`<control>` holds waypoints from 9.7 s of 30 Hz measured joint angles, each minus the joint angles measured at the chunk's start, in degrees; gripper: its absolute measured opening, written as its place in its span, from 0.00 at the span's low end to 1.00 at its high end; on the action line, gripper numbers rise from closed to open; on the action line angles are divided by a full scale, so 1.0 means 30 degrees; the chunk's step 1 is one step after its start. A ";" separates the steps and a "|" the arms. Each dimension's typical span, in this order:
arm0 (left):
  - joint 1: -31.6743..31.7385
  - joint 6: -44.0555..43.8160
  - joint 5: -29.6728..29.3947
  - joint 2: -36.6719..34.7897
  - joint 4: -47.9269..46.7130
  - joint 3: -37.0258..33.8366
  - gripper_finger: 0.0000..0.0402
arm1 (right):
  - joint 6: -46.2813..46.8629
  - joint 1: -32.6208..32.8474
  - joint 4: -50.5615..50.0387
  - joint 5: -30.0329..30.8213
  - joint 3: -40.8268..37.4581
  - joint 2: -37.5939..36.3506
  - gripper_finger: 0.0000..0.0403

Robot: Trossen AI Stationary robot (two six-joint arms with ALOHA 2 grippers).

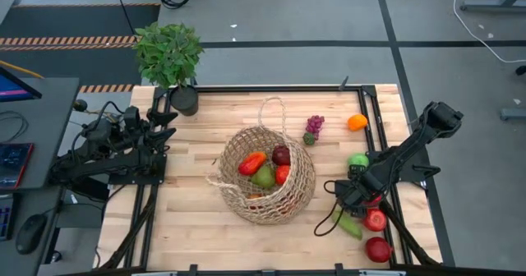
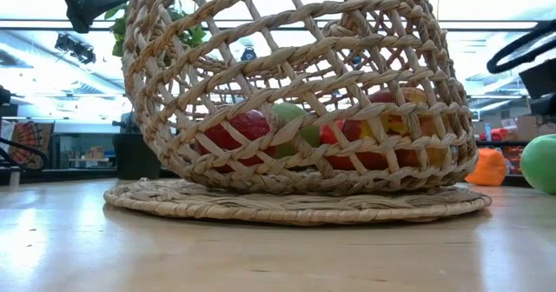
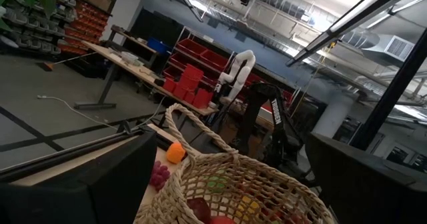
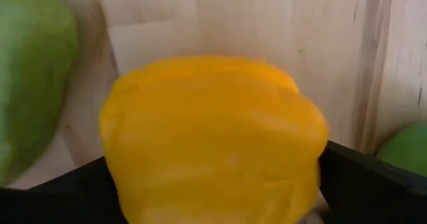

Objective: Build produce basket
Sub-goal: Put the yellow bell pepper into the brown basket

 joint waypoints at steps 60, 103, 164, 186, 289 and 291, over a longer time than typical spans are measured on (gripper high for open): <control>0.0000 -0.0007 0.0000 0.0000 -0.0001 0.0000 0.97 | -0.7052 -0.3075 0.8369 0.6077 1.3260 -0.4935 0.83; 0.0004 0.0000 0.0004 0.0004 0.0004 0.0000 0.97 | -0.0836 -1.1284 2.4539 0.4491 1.3238 0.2909 0.83; 0.0000 -0.0007 0.0000 0.0007 -0.0016 0.0000 0.97 | -0.7941 -1.4760 1.0376 -0.7442 1.8637 0.5278 0.83; 0.0000 -0.0007 0.0007 0.0007 0.0000 0.0000 0.97 | -0.8261 -1.2515 0.8614 -0.4083 1.8644 0.5603 0.83; 0.0003 -0.0007 0.0007 0.0007 -0.0006 -0.0007 0.97 | -2.5775 -1.0652 0.4815 0.2921 1.8630 1.0581 0.84; 0.0002 -0.0004 0.0002 0.0002 0.0053 -0.0001 0.97 | -2.5345 -1.0652 0.4267 0.2973 1.8630 1.0688 0.84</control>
